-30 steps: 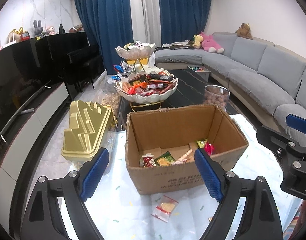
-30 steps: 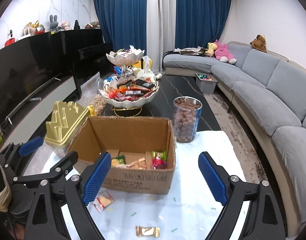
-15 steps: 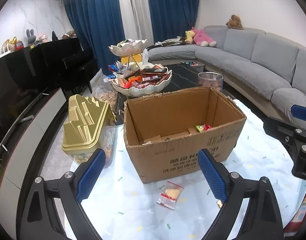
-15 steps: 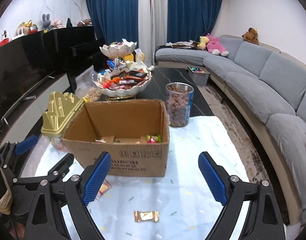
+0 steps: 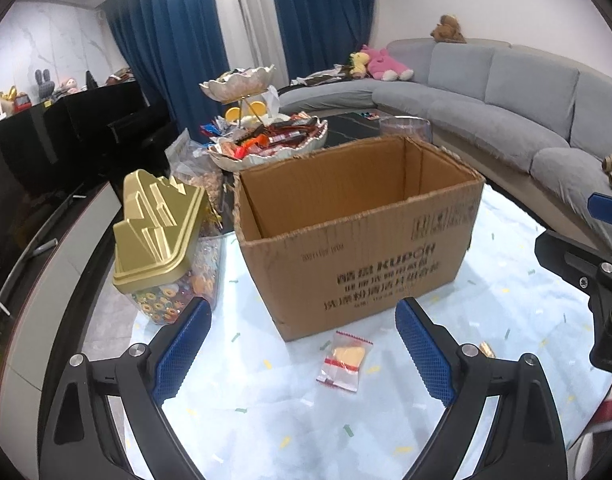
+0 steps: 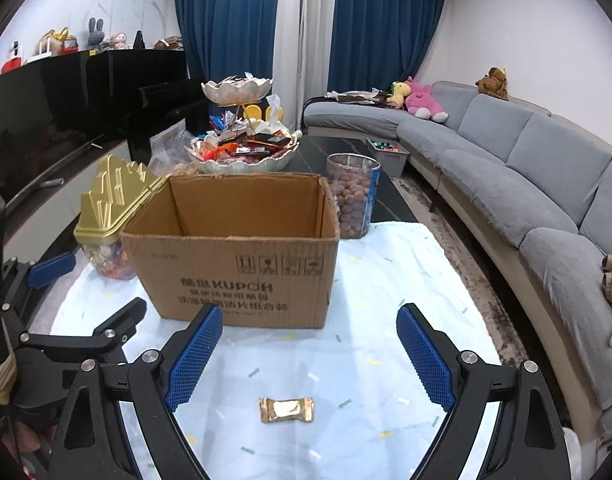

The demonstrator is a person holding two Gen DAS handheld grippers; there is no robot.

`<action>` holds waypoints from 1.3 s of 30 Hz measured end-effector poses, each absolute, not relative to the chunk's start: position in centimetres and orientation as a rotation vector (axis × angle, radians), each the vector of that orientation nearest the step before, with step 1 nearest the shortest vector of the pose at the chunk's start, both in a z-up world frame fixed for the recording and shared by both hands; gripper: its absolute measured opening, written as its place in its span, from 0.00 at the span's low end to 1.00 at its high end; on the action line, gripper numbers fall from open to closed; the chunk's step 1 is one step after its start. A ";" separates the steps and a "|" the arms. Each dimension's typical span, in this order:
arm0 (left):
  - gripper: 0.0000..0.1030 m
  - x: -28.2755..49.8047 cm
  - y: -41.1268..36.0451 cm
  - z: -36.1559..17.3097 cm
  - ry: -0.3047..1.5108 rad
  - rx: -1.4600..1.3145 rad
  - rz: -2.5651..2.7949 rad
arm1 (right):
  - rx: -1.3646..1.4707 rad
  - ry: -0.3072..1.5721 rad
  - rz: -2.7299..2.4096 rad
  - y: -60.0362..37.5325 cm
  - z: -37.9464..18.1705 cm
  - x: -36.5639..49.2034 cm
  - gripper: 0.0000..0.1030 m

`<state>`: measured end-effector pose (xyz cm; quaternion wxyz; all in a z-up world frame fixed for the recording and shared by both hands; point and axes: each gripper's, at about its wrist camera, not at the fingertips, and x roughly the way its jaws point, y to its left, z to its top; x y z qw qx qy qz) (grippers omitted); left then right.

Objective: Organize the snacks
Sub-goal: 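Withdraw both tools from the box toward the remaining snacks, then grasp pastry bag with left tool while right tool grasps gold-wrapped candy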

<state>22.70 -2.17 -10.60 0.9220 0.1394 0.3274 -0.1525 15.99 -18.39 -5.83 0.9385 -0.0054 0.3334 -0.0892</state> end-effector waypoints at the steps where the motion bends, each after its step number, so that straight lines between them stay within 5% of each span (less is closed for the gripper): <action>1: 0.92 22.6 -2.1 -10.9 0.669 0.295 -0.319 | -0.014 0.677 -0.182 -18.2 -6.1 15.8 0.87; 25: 0.91 22.9 -2.3 -18.9 0.714 0.355 -0.456 | -0.043 0.832 -0.152 -17.3 -15.0 15.3 0.87; 39: 0.74 24.9 -3.5 -22.4 0.782 0.392 -0.523 | -0.015 0.919 -0.145 -17.6 -18.9 16.5 0.87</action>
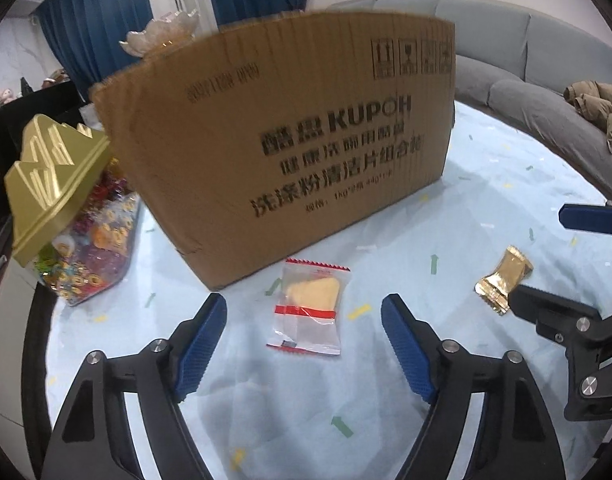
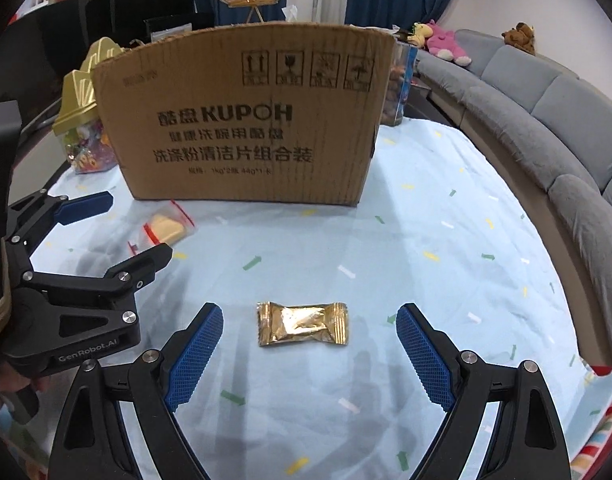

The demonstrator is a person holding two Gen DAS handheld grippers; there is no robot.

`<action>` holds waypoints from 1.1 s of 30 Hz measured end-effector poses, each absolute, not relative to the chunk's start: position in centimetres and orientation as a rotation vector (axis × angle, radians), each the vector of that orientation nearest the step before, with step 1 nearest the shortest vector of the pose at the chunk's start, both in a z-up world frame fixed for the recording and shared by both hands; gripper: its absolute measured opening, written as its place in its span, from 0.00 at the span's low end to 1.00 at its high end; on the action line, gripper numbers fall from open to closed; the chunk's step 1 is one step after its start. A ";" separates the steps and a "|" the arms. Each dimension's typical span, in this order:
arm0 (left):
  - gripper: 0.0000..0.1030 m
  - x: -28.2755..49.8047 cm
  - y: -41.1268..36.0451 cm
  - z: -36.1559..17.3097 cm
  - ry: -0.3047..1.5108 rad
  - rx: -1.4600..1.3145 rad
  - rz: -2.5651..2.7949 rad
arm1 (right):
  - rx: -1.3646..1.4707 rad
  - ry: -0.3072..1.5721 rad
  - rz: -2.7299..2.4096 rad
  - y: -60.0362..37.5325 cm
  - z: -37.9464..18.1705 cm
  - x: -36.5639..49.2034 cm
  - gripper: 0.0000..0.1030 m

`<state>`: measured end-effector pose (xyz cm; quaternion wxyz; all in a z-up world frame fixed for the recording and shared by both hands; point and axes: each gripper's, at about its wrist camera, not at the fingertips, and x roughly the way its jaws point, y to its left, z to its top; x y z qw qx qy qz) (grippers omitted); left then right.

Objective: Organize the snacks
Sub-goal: 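Grasp pastry bag with left tool while right tool grasps gold-wrapped candy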

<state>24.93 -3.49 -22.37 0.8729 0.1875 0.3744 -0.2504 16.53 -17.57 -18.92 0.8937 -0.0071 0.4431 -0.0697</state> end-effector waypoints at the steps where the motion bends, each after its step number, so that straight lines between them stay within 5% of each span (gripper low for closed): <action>1: 0.73 25.1 -3.6 -22.7 0.790 0.397 -0.531 | -0.018 0.920 -0.146 -17.7 -19.1 16.6 0.87; 19: 0.69 28.3 -3.6 -24.3 0.860 0.349 -0.555 | 0.035 0.996 -0.122 -18.4 -21.9 18.1 0.81; 24: 0.58 29.0 -3.3 -24.5 0.869 0.325 -0.571 | 0.049 0.991 -0.119 -18.5 -22.0 18.2 0.81; 29: 0.40 29.4 -3.5 -24.5 0.872 0.309 -0.577 | 0.060 0.977 -0.122 -18.9 -21.9 18.5 0.67; 33: 0.35 29.2 -3.8 -24.6 0.869 0.309 -0.571 | 0.061 0.969 -0.123 -19.4 -21.6 18.8 0.46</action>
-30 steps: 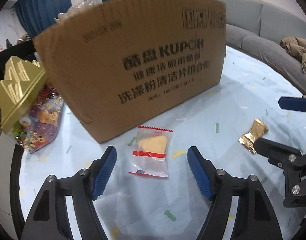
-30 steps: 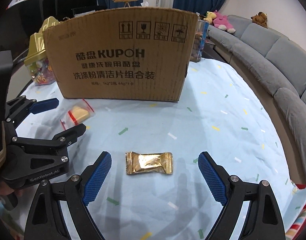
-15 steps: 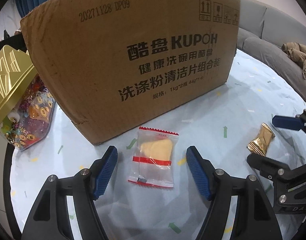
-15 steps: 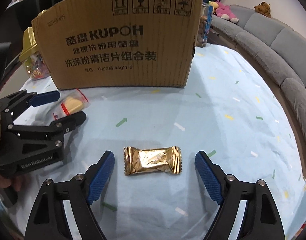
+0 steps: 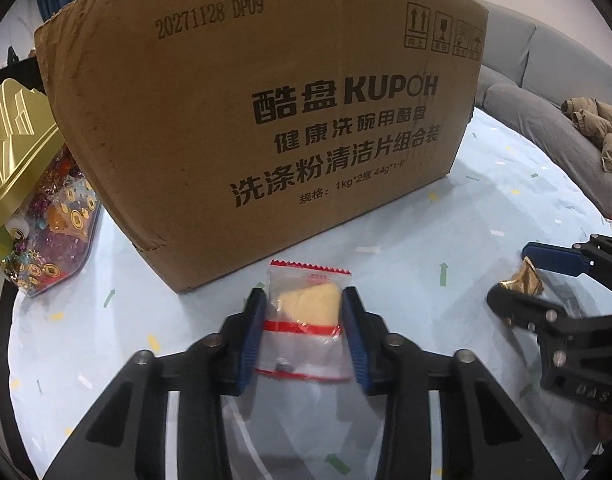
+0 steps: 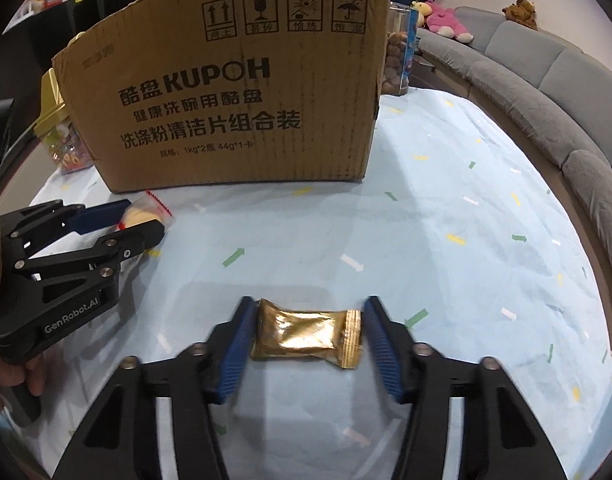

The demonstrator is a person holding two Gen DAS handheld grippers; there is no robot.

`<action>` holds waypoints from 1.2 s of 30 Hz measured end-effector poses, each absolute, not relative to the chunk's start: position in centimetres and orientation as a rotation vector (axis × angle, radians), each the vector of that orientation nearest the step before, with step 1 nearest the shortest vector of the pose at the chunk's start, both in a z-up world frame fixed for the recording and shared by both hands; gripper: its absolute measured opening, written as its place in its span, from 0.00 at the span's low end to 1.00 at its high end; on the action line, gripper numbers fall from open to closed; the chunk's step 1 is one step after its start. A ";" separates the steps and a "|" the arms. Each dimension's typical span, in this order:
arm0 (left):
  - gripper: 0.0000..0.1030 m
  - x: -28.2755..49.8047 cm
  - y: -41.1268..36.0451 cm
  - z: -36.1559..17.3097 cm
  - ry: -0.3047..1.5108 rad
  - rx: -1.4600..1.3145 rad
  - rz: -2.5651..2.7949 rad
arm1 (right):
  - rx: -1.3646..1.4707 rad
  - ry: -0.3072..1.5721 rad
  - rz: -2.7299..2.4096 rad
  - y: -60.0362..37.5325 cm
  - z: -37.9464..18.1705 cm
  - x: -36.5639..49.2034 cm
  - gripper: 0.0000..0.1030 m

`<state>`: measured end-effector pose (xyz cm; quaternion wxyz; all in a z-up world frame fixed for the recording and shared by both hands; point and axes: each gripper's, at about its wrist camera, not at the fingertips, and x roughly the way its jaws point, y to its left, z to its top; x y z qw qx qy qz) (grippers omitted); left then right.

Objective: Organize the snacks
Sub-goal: 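Grasp pastry bag with left tool while right tool grasps gold-wrapped candy, then lift and carry pastry bag and gold candy in both tools over box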

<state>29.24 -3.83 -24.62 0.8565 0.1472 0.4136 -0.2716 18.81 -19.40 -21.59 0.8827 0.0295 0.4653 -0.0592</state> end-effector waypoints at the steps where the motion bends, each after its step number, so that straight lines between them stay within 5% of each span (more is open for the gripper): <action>1: 0.35 29.1 -3.7 -24.5 0.869 0.309 -0.568 | 0.059 0.966 -0.121 -19.4 -21.5 18.8 0.42; 36: 0.33 23.8 -2.8 -17.5 0.840 0.242 -0.415 | 0.060 0.872 -0.062 -18.8 -15.4 17.9 0.37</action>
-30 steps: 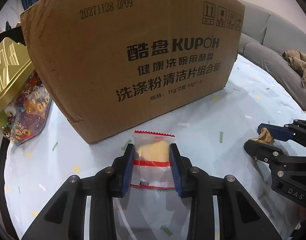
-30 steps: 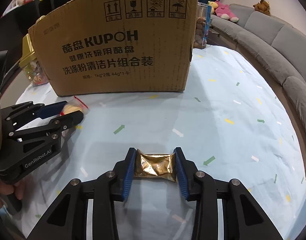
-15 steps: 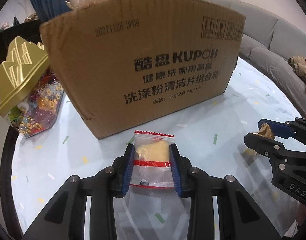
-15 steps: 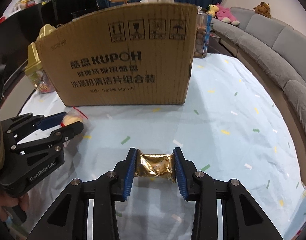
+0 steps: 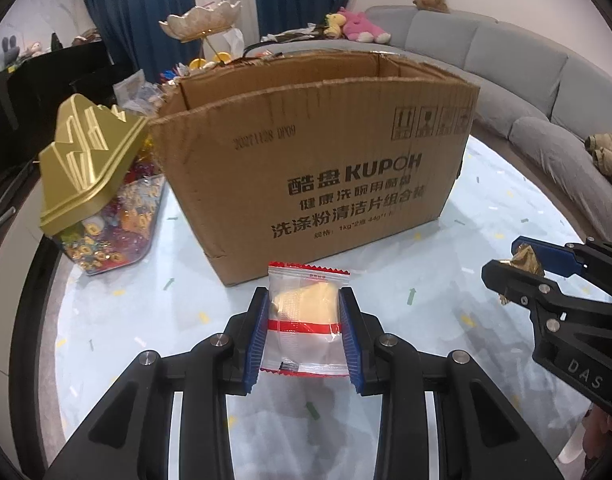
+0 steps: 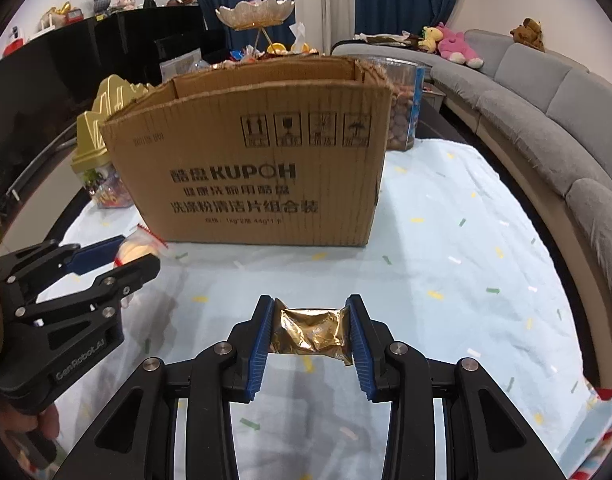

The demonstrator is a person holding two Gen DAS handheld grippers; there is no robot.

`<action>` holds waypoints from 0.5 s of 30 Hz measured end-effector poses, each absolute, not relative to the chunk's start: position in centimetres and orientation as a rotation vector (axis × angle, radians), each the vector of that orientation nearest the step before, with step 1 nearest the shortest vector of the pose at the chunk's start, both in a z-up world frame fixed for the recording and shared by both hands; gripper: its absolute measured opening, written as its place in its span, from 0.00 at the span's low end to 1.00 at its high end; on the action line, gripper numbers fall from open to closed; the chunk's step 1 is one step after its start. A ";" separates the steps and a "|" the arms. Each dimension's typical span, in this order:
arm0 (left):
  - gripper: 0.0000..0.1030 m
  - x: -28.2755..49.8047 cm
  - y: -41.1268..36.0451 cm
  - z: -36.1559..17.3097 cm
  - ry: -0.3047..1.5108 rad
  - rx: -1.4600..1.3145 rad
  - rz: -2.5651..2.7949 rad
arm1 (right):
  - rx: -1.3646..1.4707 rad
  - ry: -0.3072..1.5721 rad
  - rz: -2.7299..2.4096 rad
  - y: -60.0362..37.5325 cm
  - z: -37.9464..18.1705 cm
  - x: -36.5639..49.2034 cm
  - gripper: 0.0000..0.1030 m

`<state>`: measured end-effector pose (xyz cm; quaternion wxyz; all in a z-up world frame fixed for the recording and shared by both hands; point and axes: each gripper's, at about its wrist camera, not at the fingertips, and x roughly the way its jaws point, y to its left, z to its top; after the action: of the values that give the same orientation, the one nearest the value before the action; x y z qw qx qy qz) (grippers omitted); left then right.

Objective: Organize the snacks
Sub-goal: 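Lift and carry pastry bag and gold candy in both tools over box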

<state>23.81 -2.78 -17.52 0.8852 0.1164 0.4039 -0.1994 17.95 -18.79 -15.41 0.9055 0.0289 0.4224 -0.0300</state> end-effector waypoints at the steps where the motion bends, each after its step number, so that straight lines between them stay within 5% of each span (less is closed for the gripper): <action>1: 0.33 23.7 -2.8 -17.3 0.839 0.240 -0.409 | 0.059 0.867 -0.062 -18.8 -15.1 17.9 0.37; 15: 0.33 21.8 -1.9 -13.8 0.810 0.191 -0.309 | 0.051 0.815 -0.037 -18.5 -11.6 16.9 0.37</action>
<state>21.76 -1.85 -13.76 0.9031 0.0922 0.3919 -0.1497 16.95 -18.53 -11.63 0.9176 0.0246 0.3964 -0.0179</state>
